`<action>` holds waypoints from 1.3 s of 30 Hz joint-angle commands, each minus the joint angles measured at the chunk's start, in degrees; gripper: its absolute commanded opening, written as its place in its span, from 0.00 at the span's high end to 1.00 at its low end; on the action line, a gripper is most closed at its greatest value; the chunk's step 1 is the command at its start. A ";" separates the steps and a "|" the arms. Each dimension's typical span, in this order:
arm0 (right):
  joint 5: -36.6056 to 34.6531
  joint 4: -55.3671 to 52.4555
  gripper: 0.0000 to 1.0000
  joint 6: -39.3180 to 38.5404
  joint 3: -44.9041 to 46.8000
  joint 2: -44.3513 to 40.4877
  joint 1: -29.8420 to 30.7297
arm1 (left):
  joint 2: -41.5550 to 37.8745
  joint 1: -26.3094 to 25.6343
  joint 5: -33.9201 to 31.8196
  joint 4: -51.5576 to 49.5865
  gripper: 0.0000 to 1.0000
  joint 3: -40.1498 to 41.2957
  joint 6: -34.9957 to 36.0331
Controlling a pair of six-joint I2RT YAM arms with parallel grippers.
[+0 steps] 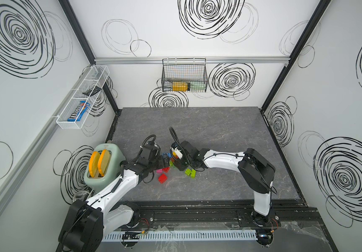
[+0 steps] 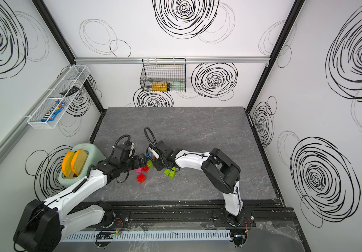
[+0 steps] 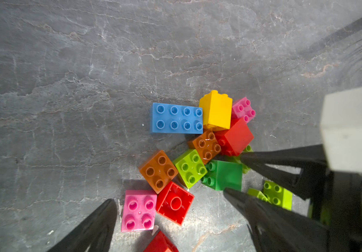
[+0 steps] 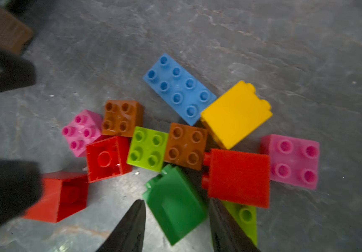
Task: Assemble the number 4 with lego
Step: Adjust the lego brick at the center of the board.
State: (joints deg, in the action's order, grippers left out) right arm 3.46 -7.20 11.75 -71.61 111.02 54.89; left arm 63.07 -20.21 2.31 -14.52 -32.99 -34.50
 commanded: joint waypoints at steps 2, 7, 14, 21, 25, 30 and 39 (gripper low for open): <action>1.17 -2.18 0.53 0.28 -4.45 -0.14 0.31 | -2.07 0.71 -3.04 -0.10 0.04 0.65 -1.74; -0.72 -6.51 0.61 2.30 -10.41 4.46 -0.01 | -4.28 2.43 -4.32 -0.51 0.04 1.50 -2.88; -1.71 -11.40 0.63 4.37 -17.95 9.90 -0.40 | -5.76 4.12 -3.85 -0.24 0.04 2.12 -3.41; -5.31 -14.17 0.65 7.48 -19.62 12.68 -1.02 | -5.57 4.15 -2.63 0.39 0.04 2.58 -3.47; -6.13 -14.24 0.64 7.35 -19.42 12.64 -1.16 | -5.13 4.12 -2.20 0.64 0.04 2.58 -3.31; -6.17 -15.87 0.60 6.33 -20.75 13.52 -0.92 | -4.89 4.16 -2.10 0.82 0.04 2.67 -3.29; -5.87 -17.32 0.57 5.40 -22.60 15.71 -0.24 | -4.71 4.18 -1.78 0.94 0.04 2.68 -3.20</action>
State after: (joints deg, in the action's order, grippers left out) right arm -1.83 -21.21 17.74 -92.88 125.23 54.17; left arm 58.19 -16.53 0.21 -15.09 -30.74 -36.91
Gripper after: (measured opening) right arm 0.429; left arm 0.958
